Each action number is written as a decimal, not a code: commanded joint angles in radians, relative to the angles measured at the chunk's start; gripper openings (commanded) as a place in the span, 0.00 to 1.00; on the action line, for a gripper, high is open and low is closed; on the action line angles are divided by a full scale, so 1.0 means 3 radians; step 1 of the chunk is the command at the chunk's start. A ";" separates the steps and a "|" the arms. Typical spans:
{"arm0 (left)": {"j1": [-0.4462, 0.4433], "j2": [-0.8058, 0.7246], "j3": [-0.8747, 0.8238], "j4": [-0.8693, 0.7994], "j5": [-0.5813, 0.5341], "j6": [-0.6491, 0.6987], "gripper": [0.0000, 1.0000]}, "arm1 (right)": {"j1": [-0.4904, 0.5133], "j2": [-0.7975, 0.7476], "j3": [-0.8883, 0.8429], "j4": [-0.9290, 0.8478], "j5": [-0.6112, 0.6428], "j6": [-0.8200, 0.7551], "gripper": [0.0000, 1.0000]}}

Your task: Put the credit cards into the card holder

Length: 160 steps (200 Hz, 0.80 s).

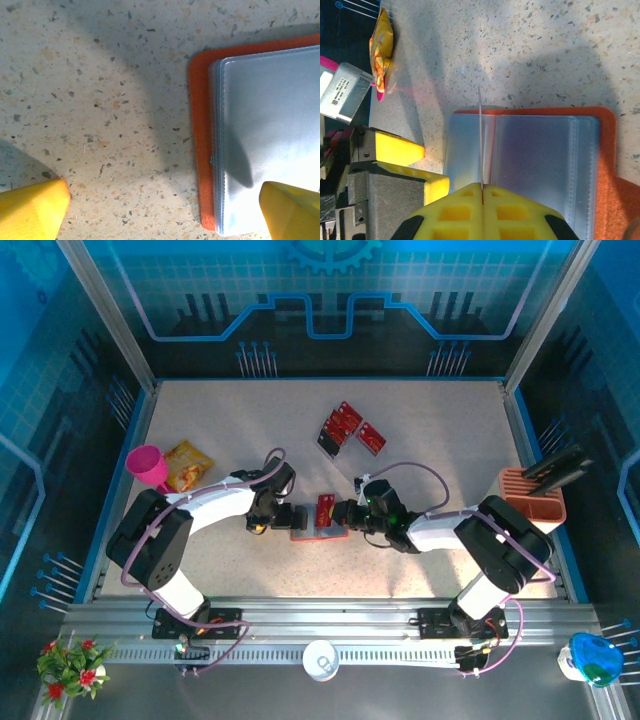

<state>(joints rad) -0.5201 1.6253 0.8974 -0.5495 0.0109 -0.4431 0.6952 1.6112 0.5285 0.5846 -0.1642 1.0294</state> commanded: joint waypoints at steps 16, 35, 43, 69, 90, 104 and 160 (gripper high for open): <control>-0.0018 0.0118 -0.0084 -0.0147 -0.0091 0.0014 0.99 | 0.0057 0.0110 -0.0049 0.0239 0.0016 0.0086 0.00; -0.0015 0.0130 -0.0086 -0.0147 -0.0087 0.0009 0.99 | 0.0060 0.0160 -0.0059 0.0307 -0.0019 0.0122 0.00; -0.0018 0.0130 -0.0088 -0.0143 -0.0087 0.0009 0.99 | 0.0060 0.0178 -0.0067 0.0342 -0.0034 0.0136 0.00; -0.0017 0.0135 -0.0096 -0.0142 -0.0080 0.0002 0.99 | 0.0059 0.0218 -0.0087 0.0421 -0.0086 0.0166 0.00; -0.0015 0.0130 -0.0080 -0.0154 -0.0077 -0.0002 0.99 | 0.0061 0.0209 -0.0123 0.0477 -0.0089 0.0187 0.00; -0.0017 0.0101 -0.0039 -0.0181 -0.0072 0.0002 0.99 | 0.0059 0.0174 -0.0157 0.0490 -0.0073 0.0206 0.00; -0.0015 0.0005 0.0385 -0.0368 -0.0110 0.0069 0.99 | 0.0060 -0.0116 -0.0207 0.0356 0.0035 0.0176 0.00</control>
<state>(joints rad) -0.5209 1.6302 0.9394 -0.6006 0.0006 -0.4427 0.7006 1.6238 0.4721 0.6964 -0.1833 1.0843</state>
